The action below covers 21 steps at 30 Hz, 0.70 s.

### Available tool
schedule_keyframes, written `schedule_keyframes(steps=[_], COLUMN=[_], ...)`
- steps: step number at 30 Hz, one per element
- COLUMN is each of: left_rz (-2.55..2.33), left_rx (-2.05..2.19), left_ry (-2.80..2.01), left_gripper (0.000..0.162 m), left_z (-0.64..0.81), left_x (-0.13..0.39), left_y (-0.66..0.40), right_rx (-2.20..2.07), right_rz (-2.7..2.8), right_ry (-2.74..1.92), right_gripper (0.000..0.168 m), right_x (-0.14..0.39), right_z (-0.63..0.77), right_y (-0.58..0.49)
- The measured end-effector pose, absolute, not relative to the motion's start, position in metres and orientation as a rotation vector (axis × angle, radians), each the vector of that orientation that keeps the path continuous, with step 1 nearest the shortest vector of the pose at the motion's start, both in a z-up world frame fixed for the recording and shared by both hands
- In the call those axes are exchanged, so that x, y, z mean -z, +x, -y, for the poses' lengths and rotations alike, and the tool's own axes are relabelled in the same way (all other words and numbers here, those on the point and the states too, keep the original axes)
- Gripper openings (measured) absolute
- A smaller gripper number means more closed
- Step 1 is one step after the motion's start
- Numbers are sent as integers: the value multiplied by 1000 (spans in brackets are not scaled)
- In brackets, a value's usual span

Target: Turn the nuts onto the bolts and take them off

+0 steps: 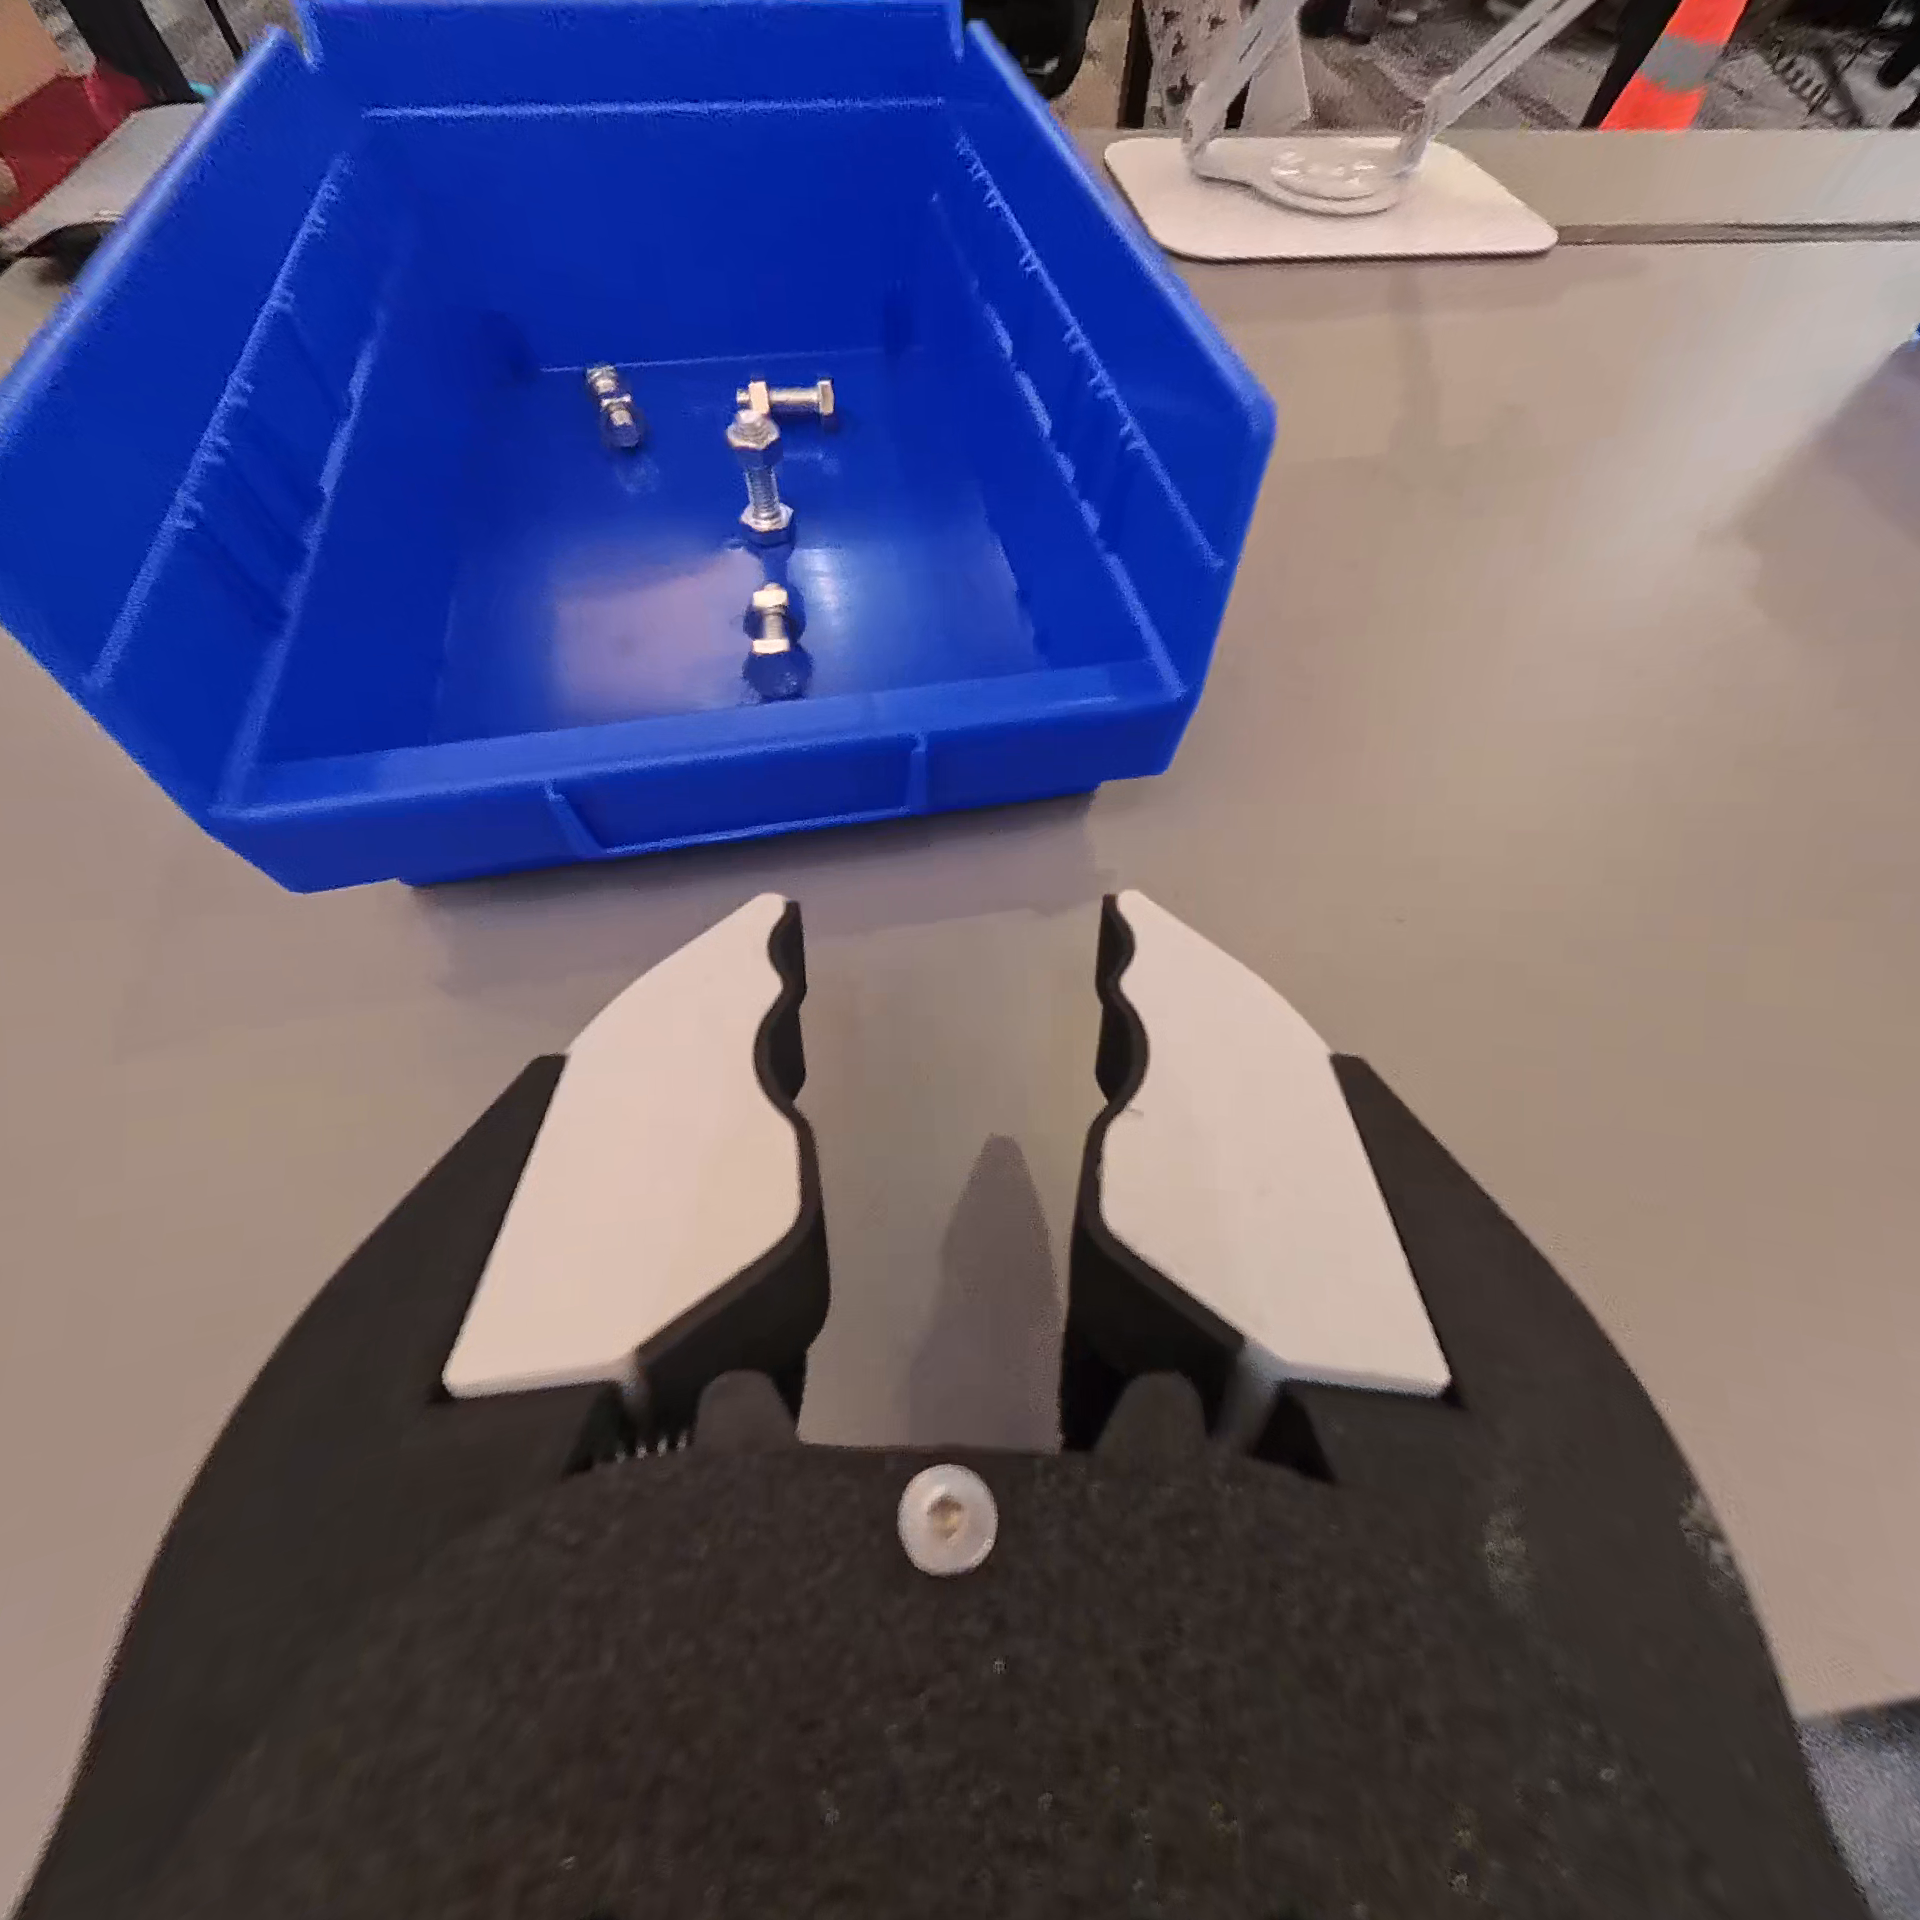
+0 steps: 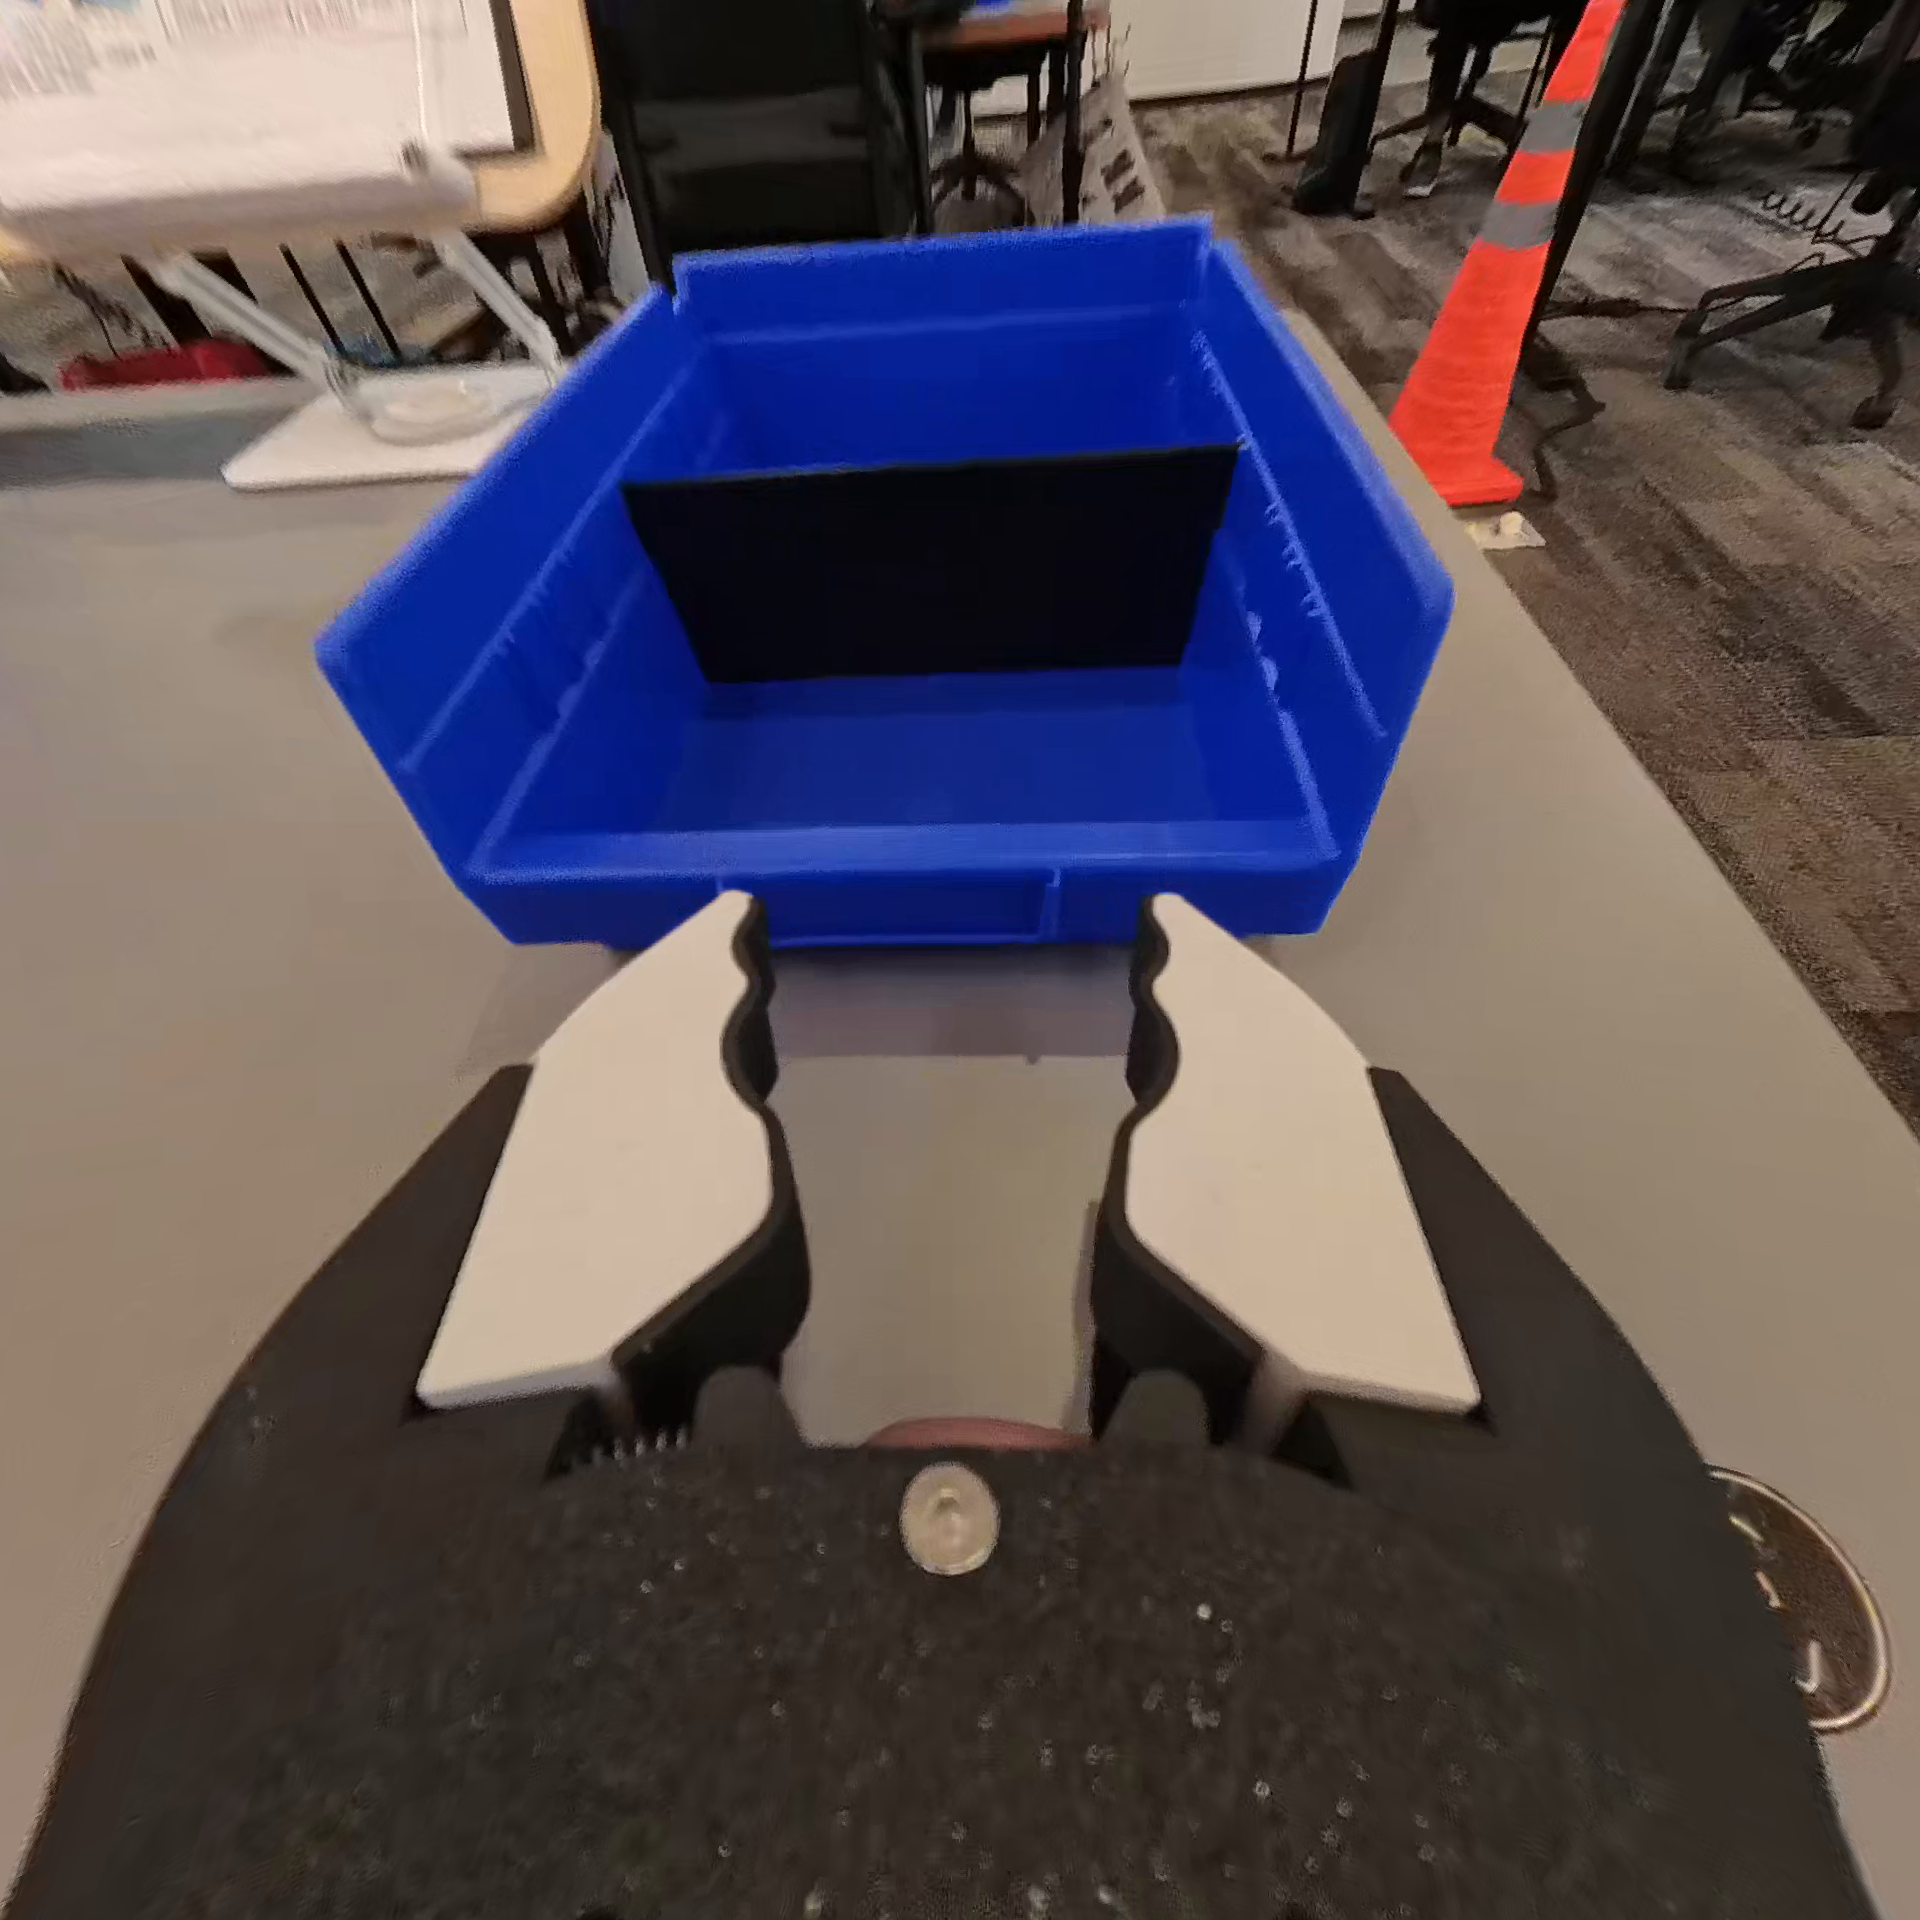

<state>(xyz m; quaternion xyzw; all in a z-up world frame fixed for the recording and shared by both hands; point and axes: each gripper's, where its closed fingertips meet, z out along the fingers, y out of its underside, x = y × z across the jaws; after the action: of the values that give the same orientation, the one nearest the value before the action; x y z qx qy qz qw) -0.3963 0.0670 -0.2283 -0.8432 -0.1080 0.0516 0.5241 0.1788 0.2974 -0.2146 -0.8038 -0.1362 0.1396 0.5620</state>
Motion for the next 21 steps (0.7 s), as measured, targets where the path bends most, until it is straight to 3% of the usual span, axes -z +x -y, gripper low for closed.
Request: schedule_keyframes(steps=[4,15,21], left_rz=[312,263,177], left_rx=[23,-68,47], left_ry=[-2034,-2137,-2238], left_gripper=[52,51,52], left_z=[-71,-69,-87], left_x=[236,247,215], left_y=[-394,-388,-385], right_rx=[-317,-309,-348], right_rz=[352,420,428], right_ry=[-1900,-1893,-1887], right_gripper=[59,48,46], right_x=[219,220,219], right_z=[-300,-296,-293], right_y=[172,160,155])
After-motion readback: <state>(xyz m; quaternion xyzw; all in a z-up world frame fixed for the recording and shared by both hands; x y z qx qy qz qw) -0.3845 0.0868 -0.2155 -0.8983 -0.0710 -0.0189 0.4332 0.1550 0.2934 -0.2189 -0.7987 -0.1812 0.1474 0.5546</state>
